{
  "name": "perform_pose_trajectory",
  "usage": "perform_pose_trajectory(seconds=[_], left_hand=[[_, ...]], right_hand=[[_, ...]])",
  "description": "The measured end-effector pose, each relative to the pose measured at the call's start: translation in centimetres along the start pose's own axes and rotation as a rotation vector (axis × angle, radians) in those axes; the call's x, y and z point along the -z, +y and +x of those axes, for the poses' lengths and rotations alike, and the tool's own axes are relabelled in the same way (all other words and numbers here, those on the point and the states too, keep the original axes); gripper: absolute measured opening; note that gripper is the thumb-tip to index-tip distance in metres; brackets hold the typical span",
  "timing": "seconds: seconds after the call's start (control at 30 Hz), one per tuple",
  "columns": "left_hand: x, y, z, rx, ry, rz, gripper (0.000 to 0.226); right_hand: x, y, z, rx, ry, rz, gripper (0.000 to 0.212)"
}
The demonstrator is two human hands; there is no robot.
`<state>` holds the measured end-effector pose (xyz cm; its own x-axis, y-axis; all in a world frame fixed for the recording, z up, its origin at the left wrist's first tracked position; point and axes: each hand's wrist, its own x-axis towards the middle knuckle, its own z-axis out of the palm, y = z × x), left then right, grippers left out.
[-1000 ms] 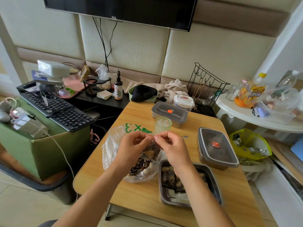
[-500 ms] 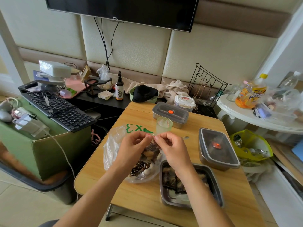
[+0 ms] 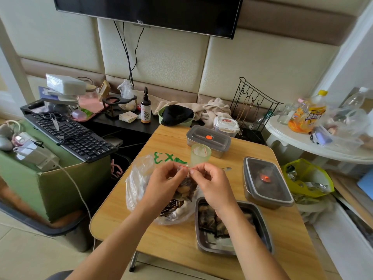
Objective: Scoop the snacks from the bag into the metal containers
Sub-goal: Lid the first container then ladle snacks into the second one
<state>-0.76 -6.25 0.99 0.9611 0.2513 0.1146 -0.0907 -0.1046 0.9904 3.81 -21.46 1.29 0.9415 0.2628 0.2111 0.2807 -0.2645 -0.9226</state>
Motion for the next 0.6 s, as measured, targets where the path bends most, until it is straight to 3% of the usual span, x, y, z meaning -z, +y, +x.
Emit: perform_pose_trajectory(seconds=[0.3, 0.4, 0.6], left_hand=[[-0.54, -0.51, 0.06, -0.132, 0.079, 0.230, 0.015], [-0.40, -0.56, 0.19, -0.113, 0.081, 0.195, 0.012], [-0.43, -0.15, -0.17, -0.030, 0.071, 0.016, 0.014]], right_hand=[[-0.06, -0.30, -0.30, 0.110, 0.011, -0.161, 0.015], [0.03, -0.34, -0.19, 0.123, 0.007, -0.158, 0.014], [0.08, 0.14, 0.30, -0.034, -0.033, 0.035, 0.010]])
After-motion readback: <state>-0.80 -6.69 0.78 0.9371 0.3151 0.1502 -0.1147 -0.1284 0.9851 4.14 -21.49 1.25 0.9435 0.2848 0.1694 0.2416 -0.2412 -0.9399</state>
